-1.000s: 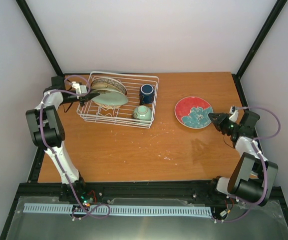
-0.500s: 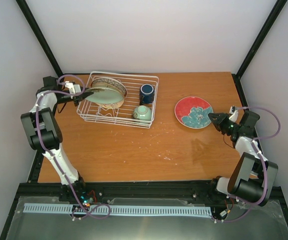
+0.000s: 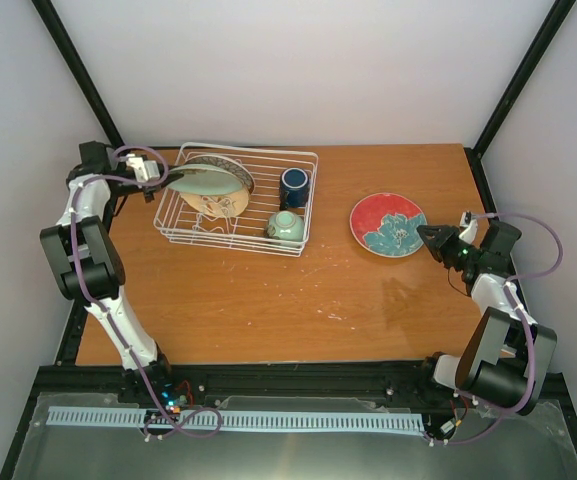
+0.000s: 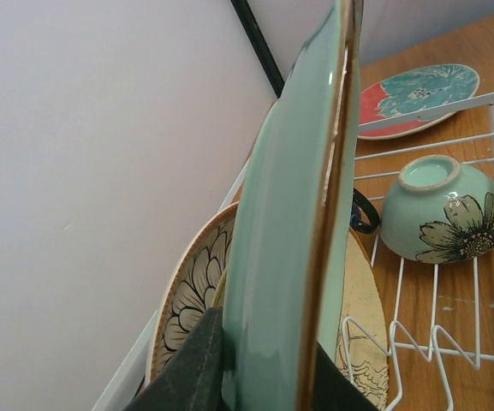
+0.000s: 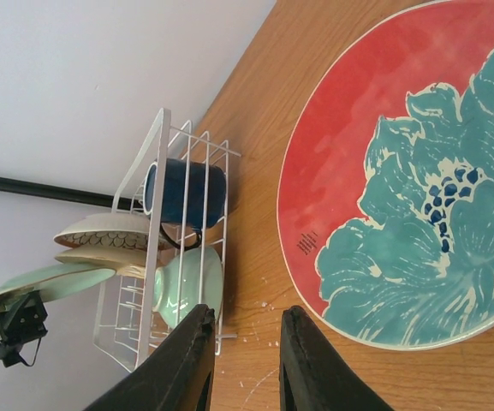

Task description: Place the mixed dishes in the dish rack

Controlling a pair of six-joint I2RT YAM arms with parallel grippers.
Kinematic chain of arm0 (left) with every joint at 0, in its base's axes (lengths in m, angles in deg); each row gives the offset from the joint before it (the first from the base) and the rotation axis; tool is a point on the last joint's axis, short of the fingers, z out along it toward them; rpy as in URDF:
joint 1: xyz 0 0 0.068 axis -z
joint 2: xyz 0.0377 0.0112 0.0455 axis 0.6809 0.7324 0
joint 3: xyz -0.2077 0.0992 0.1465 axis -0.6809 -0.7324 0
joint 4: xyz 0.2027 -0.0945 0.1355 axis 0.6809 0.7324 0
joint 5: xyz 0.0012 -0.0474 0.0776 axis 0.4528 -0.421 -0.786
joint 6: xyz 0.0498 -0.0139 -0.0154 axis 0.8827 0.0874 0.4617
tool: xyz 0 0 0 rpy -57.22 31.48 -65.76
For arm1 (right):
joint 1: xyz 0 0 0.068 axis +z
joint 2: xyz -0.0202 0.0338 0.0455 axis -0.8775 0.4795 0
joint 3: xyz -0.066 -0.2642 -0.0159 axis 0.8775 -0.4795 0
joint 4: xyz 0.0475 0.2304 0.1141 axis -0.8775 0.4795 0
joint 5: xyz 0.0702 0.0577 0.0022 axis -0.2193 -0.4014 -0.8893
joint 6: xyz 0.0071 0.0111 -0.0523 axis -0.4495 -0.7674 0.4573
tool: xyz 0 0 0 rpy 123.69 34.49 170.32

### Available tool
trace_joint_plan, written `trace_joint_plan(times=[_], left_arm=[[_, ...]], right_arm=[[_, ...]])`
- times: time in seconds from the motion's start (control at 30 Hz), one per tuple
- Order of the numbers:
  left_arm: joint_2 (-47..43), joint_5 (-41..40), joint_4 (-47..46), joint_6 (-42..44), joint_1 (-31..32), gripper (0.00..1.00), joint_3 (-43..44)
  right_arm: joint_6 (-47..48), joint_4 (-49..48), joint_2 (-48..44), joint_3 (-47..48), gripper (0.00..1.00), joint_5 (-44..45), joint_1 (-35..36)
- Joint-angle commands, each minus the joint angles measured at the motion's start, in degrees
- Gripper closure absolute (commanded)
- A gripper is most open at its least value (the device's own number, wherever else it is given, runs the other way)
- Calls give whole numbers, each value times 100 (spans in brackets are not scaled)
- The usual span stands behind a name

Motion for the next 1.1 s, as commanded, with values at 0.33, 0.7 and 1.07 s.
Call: trace_joint_plan(times=[0.33,0.7,1.07], left_arm=[[-500,368,-9,165,90,99,-306],[83,-130,188,331,220,100,-206],[618,-593,-362,128,390,99,-453]], right_arm=[[-83,-118,-201,-88,79,-39,106],[90,44,-170,-63,80,-18,107],[132,26,-37,5,80,14,107]])
